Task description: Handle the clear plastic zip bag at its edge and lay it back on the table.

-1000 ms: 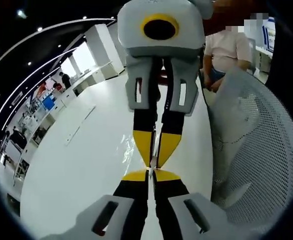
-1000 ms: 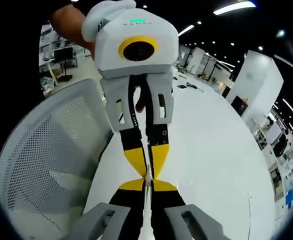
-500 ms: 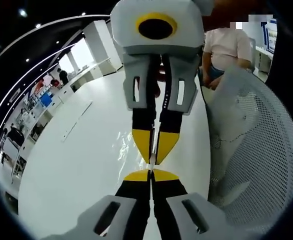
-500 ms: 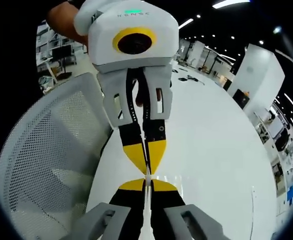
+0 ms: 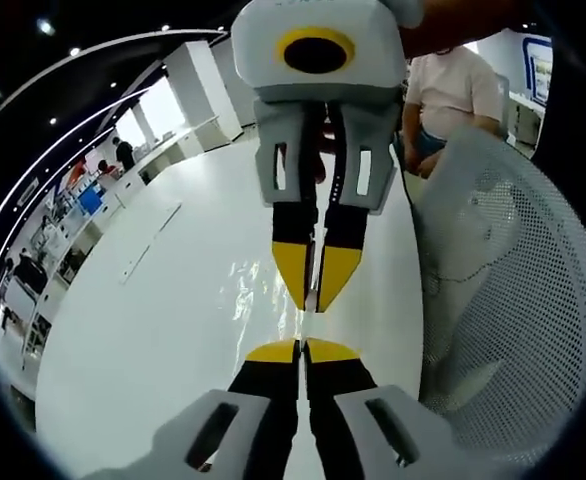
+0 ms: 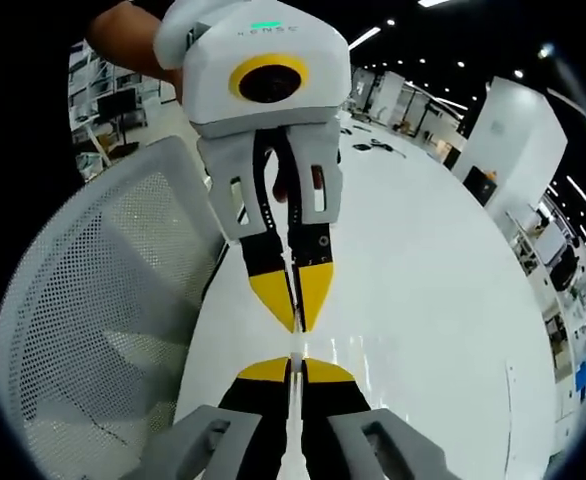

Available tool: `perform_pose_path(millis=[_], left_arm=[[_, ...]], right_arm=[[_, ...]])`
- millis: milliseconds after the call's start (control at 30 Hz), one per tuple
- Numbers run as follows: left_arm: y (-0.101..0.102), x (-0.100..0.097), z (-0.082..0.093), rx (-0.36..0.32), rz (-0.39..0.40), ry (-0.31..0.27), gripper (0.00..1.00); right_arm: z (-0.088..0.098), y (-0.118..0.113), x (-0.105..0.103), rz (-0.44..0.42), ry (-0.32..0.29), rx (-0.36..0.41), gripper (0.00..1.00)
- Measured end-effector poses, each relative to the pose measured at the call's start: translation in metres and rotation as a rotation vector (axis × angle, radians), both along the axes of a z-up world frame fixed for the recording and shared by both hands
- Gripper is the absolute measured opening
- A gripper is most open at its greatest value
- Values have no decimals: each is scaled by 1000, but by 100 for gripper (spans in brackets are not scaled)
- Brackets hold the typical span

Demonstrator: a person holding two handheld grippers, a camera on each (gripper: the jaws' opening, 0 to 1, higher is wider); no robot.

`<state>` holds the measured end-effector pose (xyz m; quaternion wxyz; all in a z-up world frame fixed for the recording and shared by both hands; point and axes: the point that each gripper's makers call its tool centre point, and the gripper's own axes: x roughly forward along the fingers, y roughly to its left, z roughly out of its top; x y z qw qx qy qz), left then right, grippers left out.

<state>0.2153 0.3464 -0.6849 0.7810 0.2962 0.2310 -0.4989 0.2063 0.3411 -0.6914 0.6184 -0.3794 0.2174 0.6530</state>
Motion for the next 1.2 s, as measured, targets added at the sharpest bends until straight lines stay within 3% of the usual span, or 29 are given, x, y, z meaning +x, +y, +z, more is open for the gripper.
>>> perform_pose_path(millis=[233, 833, 967, 1200], left_arm=[[-2, 1, -1, -1, 13, 18, 5], [-5, 2, -7, 33, -20, 4, 0], [-4, 4, -7, -8, 33, 45, 0], [-3, 2, -6, 8, 35, 45, 0]], right_arm=[[0, 4, -1, 9, -4, 1, 0], [4, 8, -1, 20, -14, 7, 0], [4, 8, 1, 17, -13, 10, 0], [3, 2, 1, 14, -16, -5, 0]])
